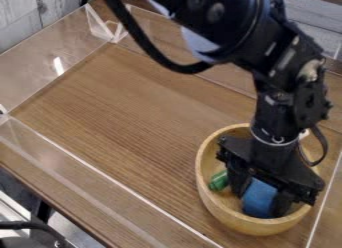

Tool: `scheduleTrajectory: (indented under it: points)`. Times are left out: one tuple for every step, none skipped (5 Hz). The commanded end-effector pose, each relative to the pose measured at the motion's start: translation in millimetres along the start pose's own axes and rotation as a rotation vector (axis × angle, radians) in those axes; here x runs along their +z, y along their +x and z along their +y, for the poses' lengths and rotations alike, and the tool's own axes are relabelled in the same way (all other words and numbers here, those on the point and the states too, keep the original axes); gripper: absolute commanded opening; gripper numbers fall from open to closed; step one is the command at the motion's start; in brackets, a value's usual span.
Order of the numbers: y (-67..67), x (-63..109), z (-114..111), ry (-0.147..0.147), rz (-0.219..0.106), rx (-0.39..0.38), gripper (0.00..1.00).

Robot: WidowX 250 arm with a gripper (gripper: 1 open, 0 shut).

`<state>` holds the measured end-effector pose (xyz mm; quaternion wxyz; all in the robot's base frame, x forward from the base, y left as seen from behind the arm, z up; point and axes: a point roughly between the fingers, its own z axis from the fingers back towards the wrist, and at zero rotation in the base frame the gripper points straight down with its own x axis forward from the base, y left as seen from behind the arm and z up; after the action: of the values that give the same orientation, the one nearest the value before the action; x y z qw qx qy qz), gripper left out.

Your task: Remove the blue block from inside the brown bowl and put it on the table

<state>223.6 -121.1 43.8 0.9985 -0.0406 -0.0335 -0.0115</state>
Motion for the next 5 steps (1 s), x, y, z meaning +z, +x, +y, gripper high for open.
scheduleTrajectory:
  points:
    - [6.4, 10.8, -3.8, -0.009, -0.038, -0.012, 0.0]
    - [7.6, 17.1, -3.9, 0.001, -0.041, -0.017, 0.0]
    - [8.7, 22.2, -3.9, 0.009, -0.047, -0.021, 0.0]
    - [9.8, 27.3, -3.9, 0.015, -0.053, -0.025, 0.0]
    - [10.5, 30.3, -3.8, 0.018, -0.058, -0.026, 0.0]
